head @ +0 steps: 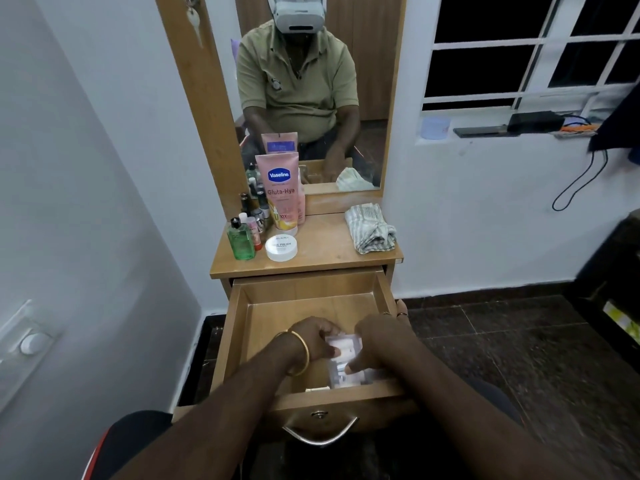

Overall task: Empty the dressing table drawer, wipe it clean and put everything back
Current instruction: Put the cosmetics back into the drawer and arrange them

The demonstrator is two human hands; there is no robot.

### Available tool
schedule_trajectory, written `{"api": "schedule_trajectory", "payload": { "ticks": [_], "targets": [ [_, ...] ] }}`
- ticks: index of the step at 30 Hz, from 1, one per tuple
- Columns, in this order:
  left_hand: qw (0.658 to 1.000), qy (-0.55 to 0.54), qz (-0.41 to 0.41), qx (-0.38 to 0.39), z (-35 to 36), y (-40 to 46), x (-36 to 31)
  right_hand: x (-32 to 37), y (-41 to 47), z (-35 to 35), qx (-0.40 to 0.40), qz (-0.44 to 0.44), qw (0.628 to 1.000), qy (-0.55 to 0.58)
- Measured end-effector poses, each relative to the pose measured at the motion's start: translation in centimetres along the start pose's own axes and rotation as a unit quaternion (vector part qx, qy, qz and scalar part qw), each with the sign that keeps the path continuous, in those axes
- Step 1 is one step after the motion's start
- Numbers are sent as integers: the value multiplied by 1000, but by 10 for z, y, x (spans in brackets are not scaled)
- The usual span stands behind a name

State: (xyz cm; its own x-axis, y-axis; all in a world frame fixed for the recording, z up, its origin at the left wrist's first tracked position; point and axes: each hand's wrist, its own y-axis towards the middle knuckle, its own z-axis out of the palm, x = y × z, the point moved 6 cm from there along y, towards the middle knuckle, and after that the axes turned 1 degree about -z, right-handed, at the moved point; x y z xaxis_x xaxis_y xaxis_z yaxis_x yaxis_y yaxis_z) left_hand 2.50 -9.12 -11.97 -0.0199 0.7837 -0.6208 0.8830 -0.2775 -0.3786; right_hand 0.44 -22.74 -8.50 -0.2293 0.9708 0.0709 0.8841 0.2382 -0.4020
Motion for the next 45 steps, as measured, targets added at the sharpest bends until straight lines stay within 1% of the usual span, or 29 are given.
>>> {"api": "schedule_trajectory", "payload": {
  "ticks": [3,5,6,7,9,11,12,14,15,17,20,27,32,35,36,38,41,42,45],
  "targets": [
    [998,54,24,1,2,3,2,-1,3,6,31,10,999,12],
    [998,42,42,-1,-2,2,1,-1,3,2,35,19,999,-4],
    [999,17,44,-12,-8,-3,-1,0,3,-6,20,26,999,-12],
    [998,-15,40,-36,-17,-5,-1,2,4,-17,-13,34,999,-11],
    [990,-89,30,-109,-41,-11,5,8,4,-48,-118,55,991,25],
    [968,-174,30,-180,-64,-20,15,19,5,-78,-215,56,969,104],
    [955,-209,32,-210,-73,-23,20,26,9,-89,-245,45,956,154],
    [928,-254,42,-268,-86,-27,29,43,22,-106,-284,20,930,231],
    [915,-275,49,-291,-90,-28,34,53,31,-113,-302,14,920,249],
    [896,-298,58,-323,-94,-30,40,71,49,-123,-330,14,909,254],
    [878,-310,66,-359,-97,-28,47,89,72,-128,-352,7,903,246],
    [878,-245,93,-401,-102,-29,46,93,82,-127,-368,-3,895,254],
    [884,-215,107,-402,-100,-32,43,74,41,-124,-367,-59,866,334],
    [890,-189,114,-399,-98,-33,40,50,10,-110,-361,-69,869,331],
    [893,-183,113,-395,-97,-33,39,42,1,-104,-358,-66,874,322],
    [898,-176,112,-387,-95,-35,37,28,-12,-89,-327,-55,899,287],
    [902,-171,111,-380,-93,-36,36,21,-21,-52,-206,-35,954,215],
    [903,-173,109,-378,-93,-37,36,20,-22,-39,-170,-26,966,193],
    [907,-174,96,-372,-92,-37,39,17,-23,-11,-104,1,983,153]
  ]
}}
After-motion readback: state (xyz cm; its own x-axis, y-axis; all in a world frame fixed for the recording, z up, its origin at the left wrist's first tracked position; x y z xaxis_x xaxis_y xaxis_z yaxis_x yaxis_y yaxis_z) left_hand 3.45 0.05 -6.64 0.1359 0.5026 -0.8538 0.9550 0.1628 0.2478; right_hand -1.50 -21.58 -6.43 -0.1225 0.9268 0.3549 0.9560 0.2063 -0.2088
